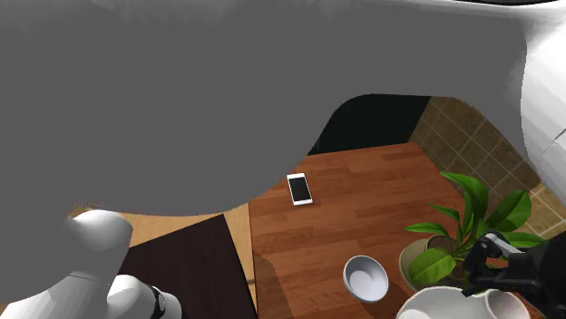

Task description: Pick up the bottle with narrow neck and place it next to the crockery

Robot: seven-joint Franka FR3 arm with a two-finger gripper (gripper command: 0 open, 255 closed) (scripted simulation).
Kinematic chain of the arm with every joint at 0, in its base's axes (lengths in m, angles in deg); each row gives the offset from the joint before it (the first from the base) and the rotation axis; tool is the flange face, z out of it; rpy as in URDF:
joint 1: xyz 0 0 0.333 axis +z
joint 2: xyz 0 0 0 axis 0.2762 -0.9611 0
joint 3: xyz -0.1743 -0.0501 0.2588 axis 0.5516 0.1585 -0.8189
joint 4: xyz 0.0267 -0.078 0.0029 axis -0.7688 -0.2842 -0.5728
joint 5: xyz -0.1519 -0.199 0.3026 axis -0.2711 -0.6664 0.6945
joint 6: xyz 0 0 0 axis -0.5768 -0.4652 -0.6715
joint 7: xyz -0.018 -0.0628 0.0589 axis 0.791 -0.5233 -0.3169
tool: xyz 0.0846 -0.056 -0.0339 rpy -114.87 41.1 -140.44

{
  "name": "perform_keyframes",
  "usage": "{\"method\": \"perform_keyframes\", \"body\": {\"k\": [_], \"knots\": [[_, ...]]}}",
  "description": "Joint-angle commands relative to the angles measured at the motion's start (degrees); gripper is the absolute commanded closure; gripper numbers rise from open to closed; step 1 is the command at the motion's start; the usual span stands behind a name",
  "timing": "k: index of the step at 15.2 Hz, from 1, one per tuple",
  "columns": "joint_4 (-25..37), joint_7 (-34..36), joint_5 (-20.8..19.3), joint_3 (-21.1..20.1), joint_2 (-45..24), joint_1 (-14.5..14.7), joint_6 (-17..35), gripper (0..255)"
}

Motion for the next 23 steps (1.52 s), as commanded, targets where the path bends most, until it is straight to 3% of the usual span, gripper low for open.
{"method": "perform_keyframes", "body": {"k": [1, 23], "knots": [[4.0, -2.8, 0.4, 1.0, -3.4, -1.7, -0.6, 255], [-12.2, -2.9, 0.6, 0.9, -4.0, -1.6, 16.2, 255]]}}
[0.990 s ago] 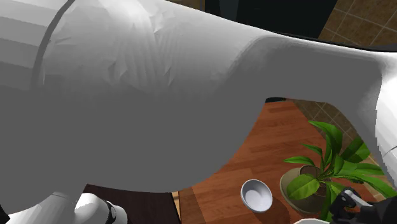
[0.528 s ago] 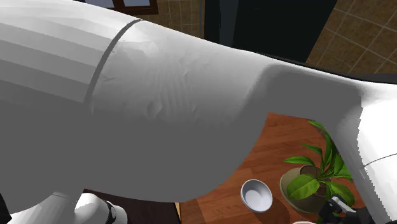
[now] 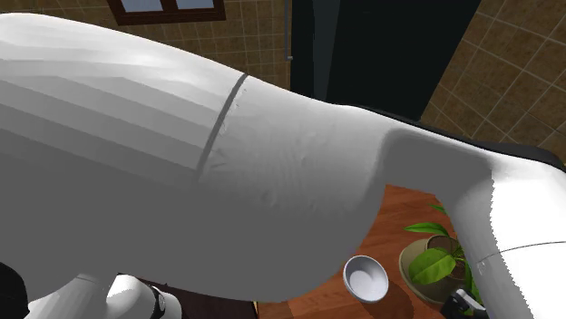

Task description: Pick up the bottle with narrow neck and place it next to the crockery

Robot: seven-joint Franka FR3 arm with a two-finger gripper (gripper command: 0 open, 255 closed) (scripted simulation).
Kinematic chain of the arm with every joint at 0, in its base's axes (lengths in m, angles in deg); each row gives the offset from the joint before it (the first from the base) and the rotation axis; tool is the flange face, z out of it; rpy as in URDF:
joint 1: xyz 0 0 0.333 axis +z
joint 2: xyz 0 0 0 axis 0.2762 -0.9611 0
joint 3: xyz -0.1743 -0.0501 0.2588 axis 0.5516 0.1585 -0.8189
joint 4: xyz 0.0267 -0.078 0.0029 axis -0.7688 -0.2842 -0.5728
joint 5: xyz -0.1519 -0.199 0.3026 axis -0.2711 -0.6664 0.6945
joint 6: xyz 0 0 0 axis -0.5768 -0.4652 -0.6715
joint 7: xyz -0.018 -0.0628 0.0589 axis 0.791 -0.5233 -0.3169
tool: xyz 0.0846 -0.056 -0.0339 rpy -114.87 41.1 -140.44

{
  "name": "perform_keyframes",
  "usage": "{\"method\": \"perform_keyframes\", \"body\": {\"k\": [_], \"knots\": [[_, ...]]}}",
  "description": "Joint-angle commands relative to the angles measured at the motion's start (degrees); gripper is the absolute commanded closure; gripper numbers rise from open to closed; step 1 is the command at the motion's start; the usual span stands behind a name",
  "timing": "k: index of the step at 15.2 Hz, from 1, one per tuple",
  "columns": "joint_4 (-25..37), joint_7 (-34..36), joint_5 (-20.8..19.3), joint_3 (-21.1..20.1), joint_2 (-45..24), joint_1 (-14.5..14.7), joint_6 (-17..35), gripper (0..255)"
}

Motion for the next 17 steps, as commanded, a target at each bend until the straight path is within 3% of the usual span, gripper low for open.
{"method": "perform_keyframes", "body": {"k": [1, 17], "knots": [[-1.2, -0.1, 0.0, 0.0, -0.3, 0.0, 1.6, 255], [-7.9, -0.4, 0.6, -0.2, -4.5, -0.1, 12.4, 255]]}}
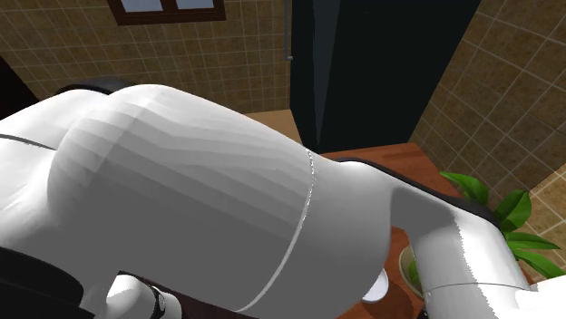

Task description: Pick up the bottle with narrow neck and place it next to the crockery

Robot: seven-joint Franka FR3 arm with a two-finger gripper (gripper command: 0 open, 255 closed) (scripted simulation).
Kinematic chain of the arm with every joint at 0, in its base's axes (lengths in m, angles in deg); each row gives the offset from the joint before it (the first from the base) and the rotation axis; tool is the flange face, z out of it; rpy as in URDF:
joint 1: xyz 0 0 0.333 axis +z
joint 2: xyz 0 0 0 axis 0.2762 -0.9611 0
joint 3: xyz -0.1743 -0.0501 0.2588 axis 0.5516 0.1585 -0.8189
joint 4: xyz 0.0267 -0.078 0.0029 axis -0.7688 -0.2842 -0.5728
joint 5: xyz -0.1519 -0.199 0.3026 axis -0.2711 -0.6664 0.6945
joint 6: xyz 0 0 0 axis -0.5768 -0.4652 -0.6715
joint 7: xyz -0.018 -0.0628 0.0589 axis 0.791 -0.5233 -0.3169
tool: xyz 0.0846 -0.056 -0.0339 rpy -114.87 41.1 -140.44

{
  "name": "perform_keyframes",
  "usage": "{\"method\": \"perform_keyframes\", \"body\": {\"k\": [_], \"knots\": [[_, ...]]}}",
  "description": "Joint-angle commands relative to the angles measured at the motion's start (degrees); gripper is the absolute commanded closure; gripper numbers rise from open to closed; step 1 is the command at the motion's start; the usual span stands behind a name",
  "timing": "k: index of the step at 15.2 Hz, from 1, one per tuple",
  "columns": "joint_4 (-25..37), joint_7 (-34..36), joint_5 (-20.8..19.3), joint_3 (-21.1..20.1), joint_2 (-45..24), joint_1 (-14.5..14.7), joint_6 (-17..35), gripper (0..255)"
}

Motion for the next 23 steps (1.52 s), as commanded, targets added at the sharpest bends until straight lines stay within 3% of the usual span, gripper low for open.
{"method": "perform_keyframes", "body": {"k": [1, 23], "knots": [[-0.4, -0.1, 0.1, 0.0, -0.8, 0.0, 1.3, 255], [-3.7, -0.8, 1.2, -0.6, -9.5, -0.4, 13.2, 255]]}}
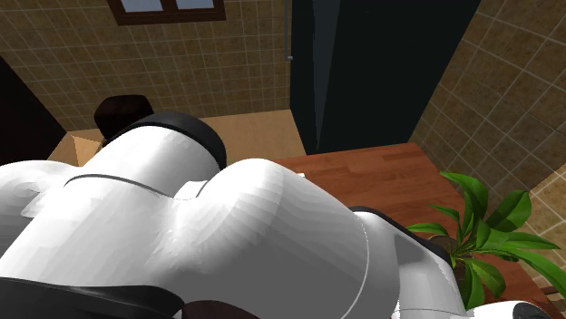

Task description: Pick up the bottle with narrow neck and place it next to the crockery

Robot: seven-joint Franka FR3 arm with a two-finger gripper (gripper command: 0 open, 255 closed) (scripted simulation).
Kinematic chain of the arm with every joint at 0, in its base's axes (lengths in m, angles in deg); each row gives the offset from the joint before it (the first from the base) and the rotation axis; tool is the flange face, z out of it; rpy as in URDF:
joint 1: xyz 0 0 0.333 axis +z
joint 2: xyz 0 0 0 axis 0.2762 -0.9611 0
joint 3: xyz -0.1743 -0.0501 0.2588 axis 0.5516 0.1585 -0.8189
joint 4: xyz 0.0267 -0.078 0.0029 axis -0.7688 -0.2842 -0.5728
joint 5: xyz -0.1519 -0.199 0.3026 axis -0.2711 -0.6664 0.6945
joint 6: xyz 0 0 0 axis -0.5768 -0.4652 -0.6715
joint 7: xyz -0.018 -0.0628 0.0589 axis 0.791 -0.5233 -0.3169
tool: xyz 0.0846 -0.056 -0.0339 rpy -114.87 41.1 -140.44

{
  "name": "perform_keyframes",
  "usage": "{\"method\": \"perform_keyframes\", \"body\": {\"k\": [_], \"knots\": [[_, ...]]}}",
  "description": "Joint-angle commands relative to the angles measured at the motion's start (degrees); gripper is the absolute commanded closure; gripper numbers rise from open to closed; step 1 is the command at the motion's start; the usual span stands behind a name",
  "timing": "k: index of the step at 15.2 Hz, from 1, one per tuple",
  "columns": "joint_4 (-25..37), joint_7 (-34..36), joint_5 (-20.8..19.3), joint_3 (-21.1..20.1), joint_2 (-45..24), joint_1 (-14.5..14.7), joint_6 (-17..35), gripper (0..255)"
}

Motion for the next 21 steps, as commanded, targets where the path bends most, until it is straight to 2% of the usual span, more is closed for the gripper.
{"method": "perform_keyframes", "body": {"k": [1, 5, 6, 11, 15, 21], "knots": [[0.0, 0.0, 0.0, 0.0, -0.1, 0.0, 0.1, 255], [0.0, 0.0, 0.0, 0.0, -0.1, 0.0, 0.1, 255], [0.0, 0.0, 0.0, 0.0, -0.1, 0.0, 0.1, 0], [0.0, 0.0, 0.0, 0.0, -0.1, 0.0, 0.1, 0], [1.3, 0.4, -0.5, 0.3, 4.3, 0.2, -5.6, 0], [1.3, 0.4, -0.5, 0.3, 4.3, 0.2, -5.6, 0]]}}
